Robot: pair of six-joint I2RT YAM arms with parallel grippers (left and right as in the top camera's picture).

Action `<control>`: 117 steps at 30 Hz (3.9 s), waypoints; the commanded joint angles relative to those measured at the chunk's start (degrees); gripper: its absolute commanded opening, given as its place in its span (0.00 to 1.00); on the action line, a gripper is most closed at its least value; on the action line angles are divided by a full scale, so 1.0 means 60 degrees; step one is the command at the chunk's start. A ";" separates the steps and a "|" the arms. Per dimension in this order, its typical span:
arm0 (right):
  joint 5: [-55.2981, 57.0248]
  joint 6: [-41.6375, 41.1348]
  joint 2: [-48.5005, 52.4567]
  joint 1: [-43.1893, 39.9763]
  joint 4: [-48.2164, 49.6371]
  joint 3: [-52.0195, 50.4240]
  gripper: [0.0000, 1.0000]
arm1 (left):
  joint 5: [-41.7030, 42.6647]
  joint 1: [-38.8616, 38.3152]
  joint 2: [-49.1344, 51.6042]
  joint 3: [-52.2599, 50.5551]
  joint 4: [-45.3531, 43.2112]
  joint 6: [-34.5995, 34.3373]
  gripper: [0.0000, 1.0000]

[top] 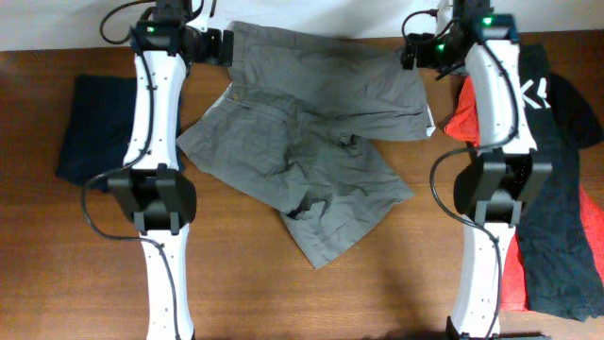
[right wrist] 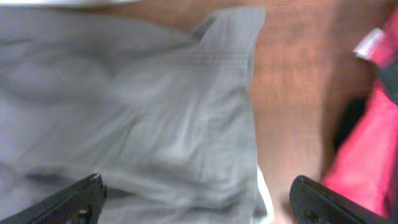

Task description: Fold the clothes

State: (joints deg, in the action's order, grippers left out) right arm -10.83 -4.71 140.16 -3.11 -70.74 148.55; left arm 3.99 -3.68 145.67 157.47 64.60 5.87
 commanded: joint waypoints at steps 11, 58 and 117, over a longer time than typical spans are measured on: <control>-0.0561 -0.0055 -0.3333 0.0616 -0.4433 0.0667 0.94 | -0.0882 0.0018 -0.3289 0.0474 0.4353 -0.0186 0.99; 0.1814 0.2816 -0.5799 0.8557 0.3785 -1.3526 0.87 | 0.0696 0.1348 -0.3421 -0.4670 0.2313 0.2076 0.99; -0.0597 0.0204 -0.9482 0.1621 -0.1177 -1.1602 0.98 | 0.0987 0.1326 -0.3847 -0.4666 0.5355 0.1351 0.90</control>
State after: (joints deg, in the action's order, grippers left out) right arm -13.96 -3.25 84.55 6.52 -76.53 78.59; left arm 8.19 4.25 125.69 129.84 96.62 16.29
